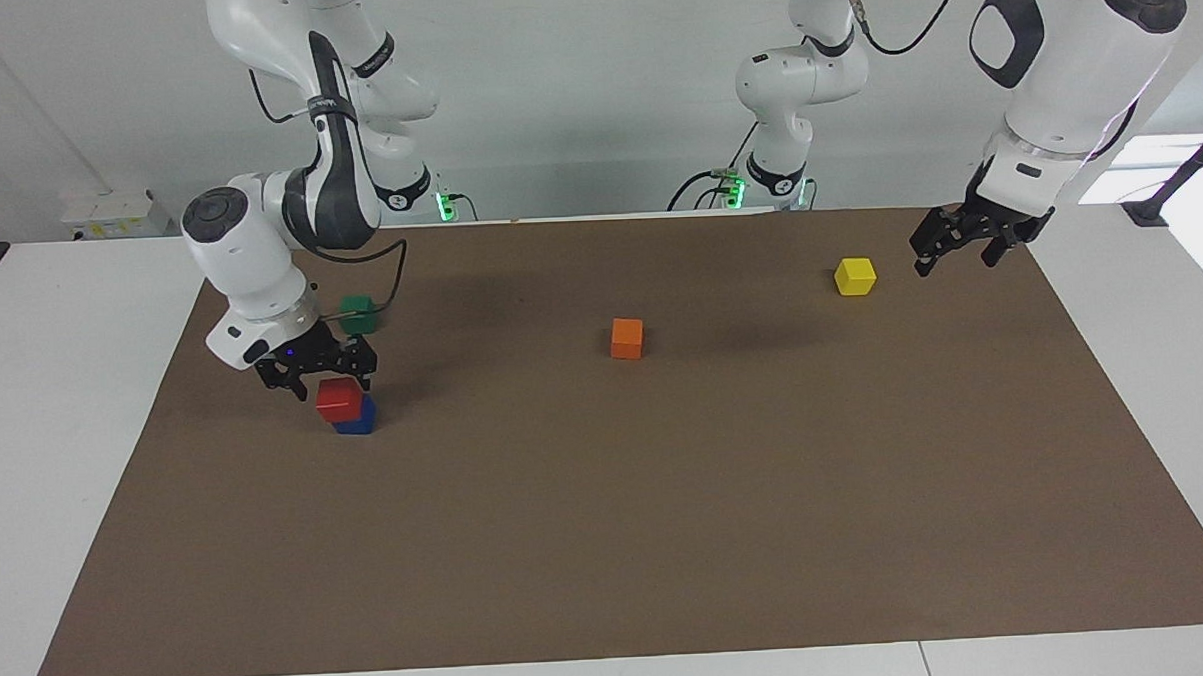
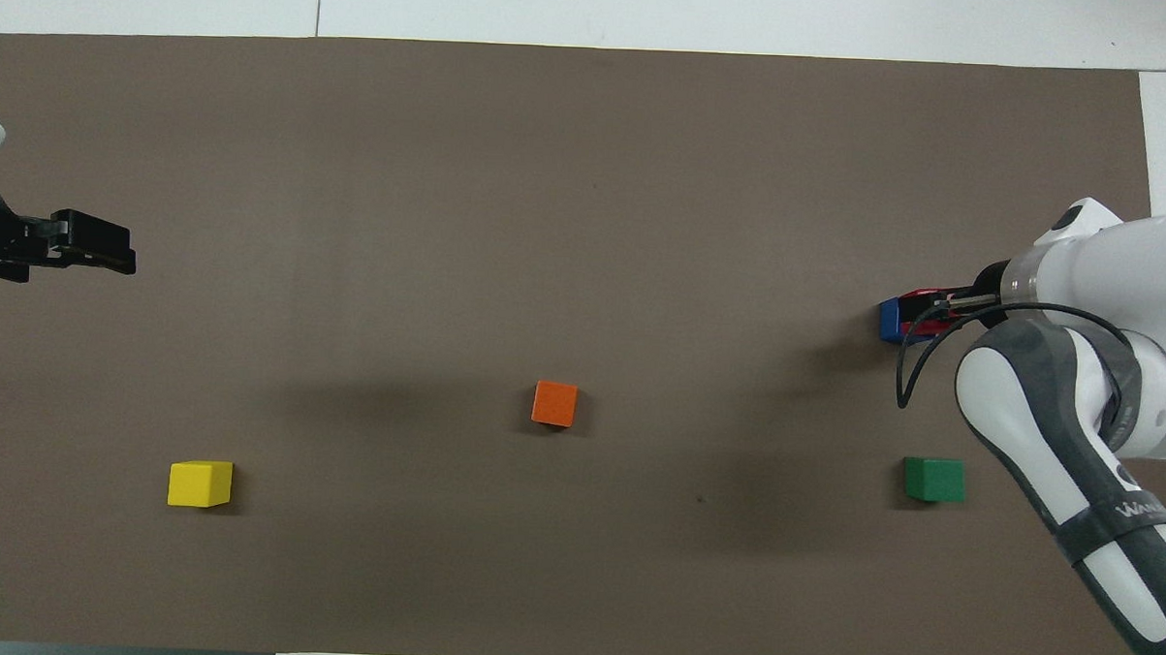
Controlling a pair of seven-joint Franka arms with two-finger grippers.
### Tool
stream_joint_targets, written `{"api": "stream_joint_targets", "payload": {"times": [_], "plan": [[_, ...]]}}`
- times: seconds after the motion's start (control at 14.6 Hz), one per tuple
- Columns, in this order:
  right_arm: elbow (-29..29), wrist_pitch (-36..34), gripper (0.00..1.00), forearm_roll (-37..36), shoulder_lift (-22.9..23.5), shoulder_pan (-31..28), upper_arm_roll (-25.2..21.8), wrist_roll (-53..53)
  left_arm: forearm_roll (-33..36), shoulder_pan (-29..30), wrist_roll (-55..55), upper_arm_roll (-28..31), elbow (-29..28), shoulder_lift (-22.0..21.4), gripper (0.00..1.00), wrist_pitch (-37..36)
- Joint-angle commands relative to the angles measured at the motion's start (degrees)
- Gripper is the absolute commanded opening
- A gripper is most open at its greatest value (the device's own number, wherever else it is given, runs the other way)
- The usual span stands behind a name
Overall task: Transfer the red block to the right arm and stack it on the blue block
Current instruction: 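Lower the red cube onto the blue cube with the right gripper, then open the right gripper and lift it away from the stack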
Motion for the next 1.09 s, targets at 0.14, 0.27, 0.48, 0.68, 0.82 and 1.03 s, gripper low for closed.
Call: {"api": "stream_joint_targets", "payload": {"times": [0.14,0.27,0.48,0.68,0.82,1.03], "plan": [[9.66,-11.55,1.0,0.52,-3.36,-0.29,0.26,-1.9,0.41,-0.5,0.24,0.5,0.26,-0.47,1.0,-1.05],[11.33,-16.38,1.0,0.52,-6.18,-0.29,0.35,-1.9,0.41,-0.5,0.24,0.5,0.26,-0.47,1.0,-1.05],[14.84,-24.55,1.0,0.43,-8.12,-0.47,0.26,-2.08,0.41,-0.5,0.24,0.5,0.26,-0.47,1.0,-1.05],[19.06,-30.27,1.0,-0.71,-8.47,1.97,-1.31,-2.17,0.41,-0.5,0.24,0.5,0.26,-0.47,1.0,-1.05],[25.28,-38.07,1.0,0.17,-7.17,8.56,-9.63,-2.25,0.41,-0.5,0.24,0.5,0.26,-0.47,1.0,-1.05],[31.38,-44.88,1.0,-0.62,-4.34,9.55,-10.11,-2.17,0.41,-0.5,0.24,0.5,0.26,-0.47,1.0,-1.05]]}}
